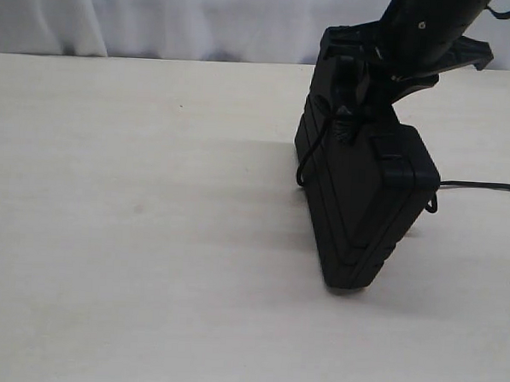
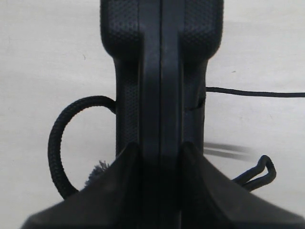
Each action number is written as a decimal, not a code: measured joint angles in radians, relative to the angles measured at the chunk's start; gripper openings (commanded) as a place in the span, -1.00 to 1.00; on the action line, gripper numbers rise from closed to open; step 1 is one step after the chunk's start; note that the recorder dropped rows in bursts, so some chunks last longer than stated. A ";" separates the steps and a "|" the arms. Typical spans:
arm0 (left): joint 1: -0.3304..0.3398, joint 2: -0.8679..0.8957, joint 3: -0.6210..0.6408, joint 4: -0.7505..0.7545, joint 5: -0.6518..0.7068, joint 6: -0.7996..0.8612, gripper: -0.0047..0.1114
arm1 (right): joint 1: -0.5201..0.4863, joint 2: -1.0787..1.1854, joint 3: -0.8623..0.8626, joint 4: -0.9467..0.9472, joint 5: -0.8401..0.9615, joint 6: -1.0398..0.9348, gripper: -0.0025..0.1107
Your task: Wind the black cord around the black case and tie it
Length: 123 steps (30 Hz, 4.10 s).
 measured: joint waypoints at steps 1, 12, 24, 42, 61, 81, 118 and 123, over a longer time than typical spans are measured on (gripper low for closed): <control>0.000 -0.021 0.000 0.000 0.002 0.000 -0.92 | 0.000 0.000 0.000 0.000 0.000 0.000 -0.88; 0.000 -0.058 0.000 0.000 0.003 0.000 -0.92 | 0.000 0.001 0.000 0.000 0.000 0.000 -0.88; 0.052 -0.115 0.001 0.000 0.009 0.000 -0.92 | 0.000 0.001 0.000 0.000 0.000 0.000 -0.88; 0.583 -0.308 0.002 0.002 0.011 0.000 -0.92 | 0.000 0.001 0.000 0.000 0.000 0.000 -0.88; 0.597 -0.378 0.004 0.002 0.011 0.000 -0.92 | 0.000 0.001 0.000 0.000 0.000 0.000 -0.88; 0.597 -0.378 0.004 -0.092 -0.022 0.000 -0.92 | 0.000 0.001 0.000 0.000 0.000 0.000 -0.88; 0.573 -0.377 0.261 -0.044 -0.584 0.000 -0.92 | 0.000 0.001 0.000 0.000 0.000 0.000 -0.88; 0.567 -0.376 0.388 0.005 -0.575 0.000 -0.92 | 0.000 0.001 0.000 0.000 0.000 0.000 -0.88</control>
